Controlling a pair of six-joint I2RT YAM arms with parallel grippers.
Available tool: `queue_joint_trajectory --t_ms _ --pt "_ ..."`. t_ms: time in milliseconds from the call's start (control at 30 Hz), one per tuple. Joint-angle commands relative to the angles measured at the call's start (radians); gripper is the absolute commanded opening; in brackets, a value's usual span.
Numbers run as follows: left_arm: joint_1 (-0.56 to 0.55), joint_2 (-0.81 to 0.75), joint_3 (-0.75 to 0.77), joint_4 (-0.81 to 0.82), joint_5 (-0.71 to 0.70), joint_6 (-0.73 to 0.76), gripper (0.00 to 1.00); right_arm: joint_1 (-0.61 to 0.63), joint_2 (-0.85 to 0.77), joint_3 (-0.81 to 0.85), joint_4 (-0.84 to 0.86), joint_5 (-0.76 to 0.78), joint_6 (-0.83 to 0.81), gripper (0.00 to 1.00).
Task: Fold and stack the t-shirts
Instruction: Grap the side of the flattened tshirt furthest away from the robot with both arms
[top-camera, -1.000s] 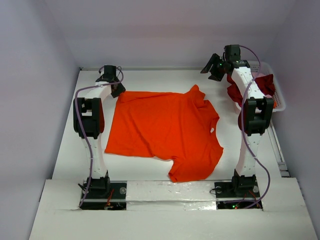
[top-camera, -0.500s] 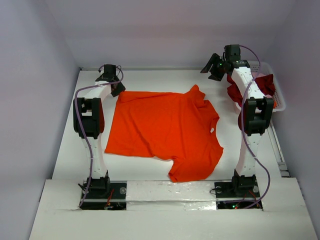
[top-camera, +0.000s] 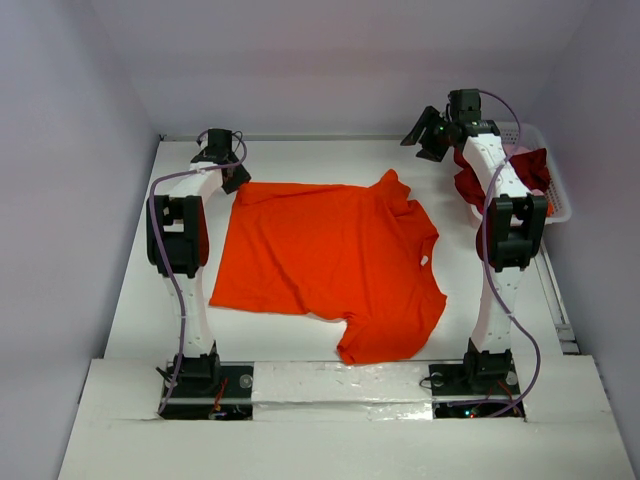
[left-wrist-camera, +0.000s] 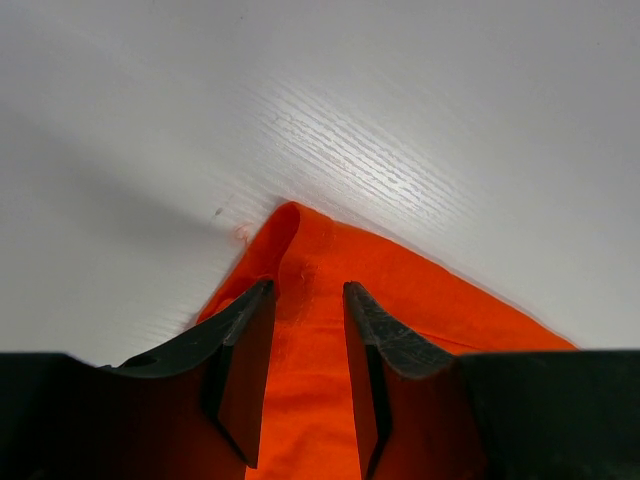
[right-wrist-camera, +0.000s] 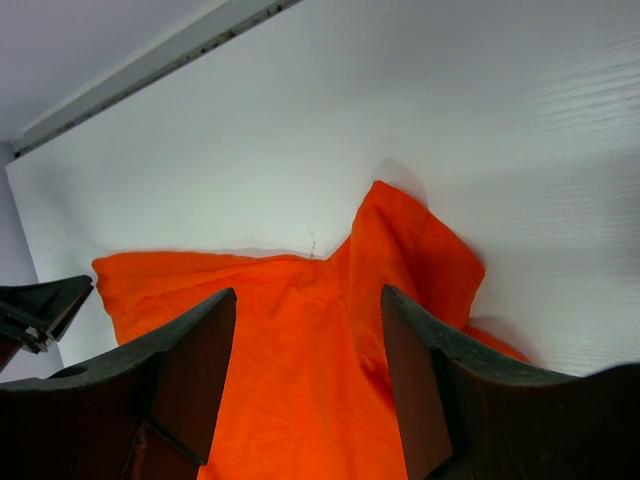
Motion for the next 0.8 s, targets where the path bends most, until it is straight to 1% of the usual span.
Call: queue_joint_trajectory --t_ms 0,300,667,733,767 --pt "0.003 0.008 -0.006 -0.004 0.007 -0.003 0.31 -0.005 -0.012 0.025 0.047 -0.018 0.007 0.65" --pt "0.003 0.0 -0.044 0.002 -0.005 -0.003 0.31 -0.005 -0.005 0.033 0.047 -0.026 0.01 0.65" --pt "0.003 0.009 -0.034 0.016 0.015 -0.014 0.31 -0.015 -0.002 0.034 0.048 -0.028 0.01 0.65" --pt "0.003 0.008 -0.04 0.026 0.016 -0.018 0.3 -0.015 -0.003 0.033 0.047 -0.028 0.01 0.65" --pt "0.003 0.006 -0.043 0.031 0.018 -0.018 0.26 -0.015 -0.002 0.033 0.047 -0.028 0.01 0.65"
